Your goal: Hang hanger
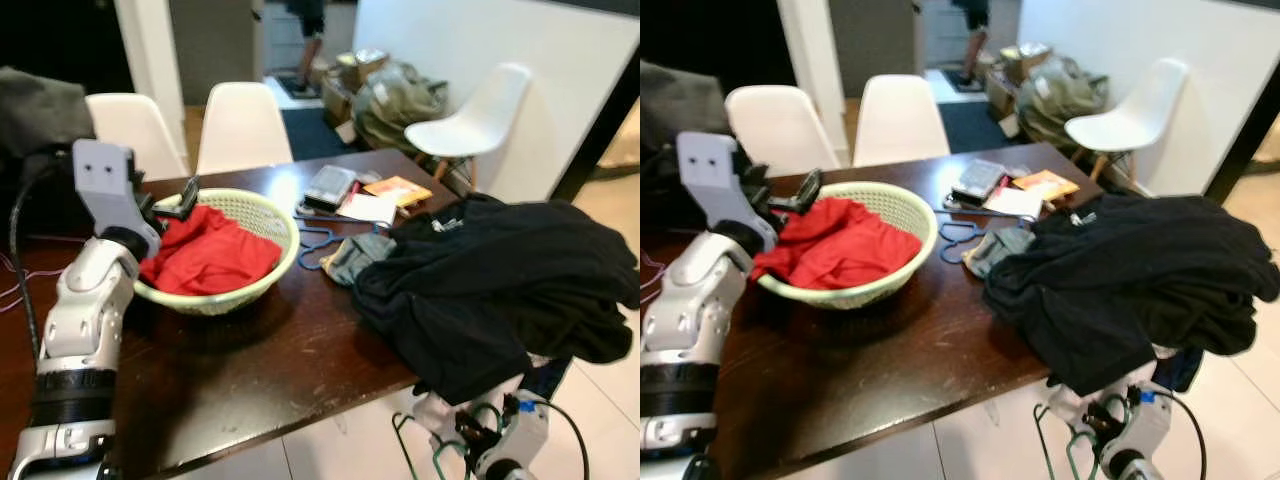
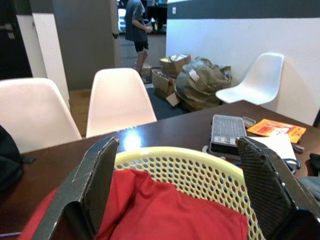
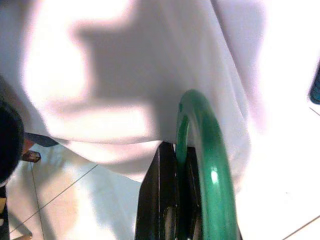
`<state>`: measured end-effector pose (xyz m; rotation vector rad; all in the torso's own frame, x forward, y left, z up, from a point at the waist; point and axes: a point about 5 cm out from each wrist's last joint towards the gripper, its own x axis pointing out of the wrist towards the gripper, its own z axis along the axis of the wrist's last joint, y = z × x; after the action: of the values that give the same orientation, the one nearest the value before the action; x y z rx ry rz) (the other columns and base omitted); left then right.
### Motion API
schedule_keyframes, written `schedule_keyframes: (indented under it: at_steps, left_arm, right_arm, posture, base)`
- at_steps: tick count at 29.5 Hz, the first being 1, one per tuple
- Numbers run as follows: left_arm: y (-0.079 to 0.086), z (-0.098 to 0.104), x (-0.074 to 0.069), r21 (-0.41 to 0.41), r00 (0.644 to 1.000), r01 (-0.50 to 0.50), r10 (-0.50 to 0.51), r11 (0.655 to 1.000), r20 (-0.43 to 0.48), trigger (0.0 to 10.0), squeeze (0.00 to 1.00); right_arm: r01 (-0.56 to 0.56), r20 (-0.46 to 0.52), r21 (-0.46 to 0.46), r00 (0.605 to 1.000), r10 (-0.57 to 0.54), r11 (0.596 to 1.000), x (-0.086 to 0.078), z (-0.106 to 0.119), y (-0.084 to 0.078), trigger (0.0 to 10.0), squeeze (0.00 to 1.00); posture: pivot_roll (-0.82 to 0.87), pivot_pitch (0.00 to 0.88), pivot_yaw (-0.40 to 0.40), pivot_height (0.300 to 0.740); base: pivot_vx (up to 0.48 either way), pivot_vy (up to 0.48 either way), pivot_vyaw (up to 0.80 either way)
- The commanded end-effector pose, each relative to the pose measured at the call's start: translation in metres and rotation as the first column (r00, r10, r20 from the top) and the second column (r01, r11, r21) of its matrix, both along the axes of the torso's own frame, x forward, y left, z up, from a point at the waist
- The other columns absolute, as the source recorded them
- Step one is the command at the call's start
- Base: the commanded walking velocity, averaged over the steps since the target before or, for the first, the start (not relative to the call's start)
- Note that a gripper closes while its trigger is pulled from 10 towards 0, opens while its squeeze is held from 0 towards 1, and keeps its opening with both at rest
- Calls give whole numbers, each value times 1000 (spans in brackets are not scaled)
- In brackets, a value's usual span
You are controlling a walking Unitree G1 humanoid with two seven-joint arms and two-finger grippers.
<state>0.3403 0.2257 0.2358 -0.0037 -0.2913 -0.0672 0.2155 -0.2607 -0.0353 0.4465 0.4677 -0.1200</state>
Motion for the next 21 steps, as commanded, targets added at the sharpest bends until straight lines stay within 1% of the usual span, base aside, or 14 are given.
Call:
schedule_keyframes:
  at_steps: [1, 9, 13, 16, 18, 21]
  left_arm:
    - [1, -5, 0, -7, 1000, -1, 1, 1000, -11, 10000, 0]
    - [7, -14, 3, 7, 999, -34, 34, 999, -38, 10000, 0]
    - [10, -22, 6, 2, 997, -45, 45, 999, -64, 10000, 0]
    - [6, -24, 10, 2, 997, -35, 35, 999, -75, 10000, 0]
    - [2, -19, 17, 9, 997, -27, 27, 1000, -67, 10000, 0]
    - [1, -17, 20, 12, 998, -27, 27, 1000, -62, 10000, 0]
  right_arm:
    - [0, 9, 4, 1000, 0, 1000, 2, 1, 1, 10000, 0]
    - [-7, 3, 0, 1000, 7, 1000, 2, 1, 0, 10000, 0]
    - [-11, -1, 5, 1000, 12, 1000, 2, 1, 0, 10000, 0]
    - [-12, -3, 7, 1000, 12, 1000, 2, 1, 0, 10000, 0]
    - [-14, -5, 7, 1000, 14, 1000, 3, 1, 0, 10000, 0]
    - [-14, -5, 6, 1000, 14, 1000, 3, 2, 0, 10000, 0]
  posture:
    - [31, 0, -41, 740]
    - [25, 0, -39, 740]
    - [25, 0, -45, 740]
    - [29, 0, -51, 740]
    - [26, 0, -50, 740]
    - [26, 0, -50, 740]
  base:
    - [0, 0, 0]
    - [0, 0, 0]
    - [0, 0, -800]
    - [0, 0, -800]
    - [0, 0, -800]
    - [0, 0, -800]
